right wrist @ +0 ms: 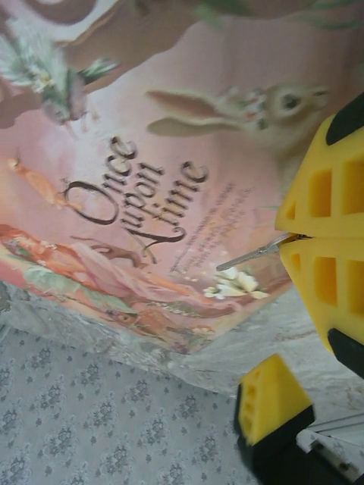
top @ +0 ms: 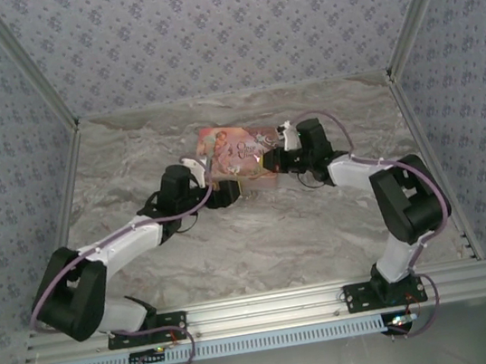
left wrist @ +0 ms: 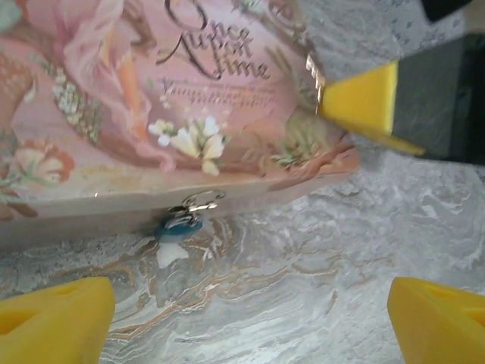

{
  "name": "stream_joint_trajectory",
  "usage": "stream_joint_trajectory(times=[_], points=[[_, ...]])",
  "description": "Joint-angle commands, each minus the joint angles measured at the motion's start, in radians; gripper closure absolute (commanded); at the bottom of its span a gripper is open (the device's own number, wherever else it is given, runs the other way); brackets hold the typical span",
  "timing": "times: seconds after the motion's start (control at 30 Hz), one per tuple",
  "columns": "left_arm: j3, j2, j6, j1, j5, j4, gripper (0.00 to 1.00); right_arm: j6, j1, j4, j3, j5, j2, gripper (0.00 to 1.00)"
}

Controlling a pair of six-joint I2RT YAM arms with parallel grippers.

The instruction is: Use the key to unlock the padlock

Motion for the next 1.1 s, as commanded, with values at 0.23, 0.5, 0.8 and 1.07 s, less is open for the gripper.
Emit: stream_joint_trajectory(times=[0.23, 0.5, 0.8, 1.07], points=[[-0.058, 0.112, -0.009, 0.001, 0.002, 0.250, 0.06, 0.005, 0.023, -0.057, 0.080, 0.065, 0.098, 0.99], [-0.062, 0.218, -0.017, 0.002, 0.028, 0.351, 0.08, 0.023, 0.043, -0.120, 0.030, 0.119, 0.094, 0.99], [-0.081, 0.291, 0.021, -0.024, -0.059, 0.459, 0.09, 0.019, 0.067, -0.124, 0.024, 0.142, 0.089, 0.99], [-0.059, 0.366, 0.028, -0.030, -0.042, 0.498, 0.17, 0.007, 0.081, -0.139, 0.024, 0.168, 0.086, 0.99]])
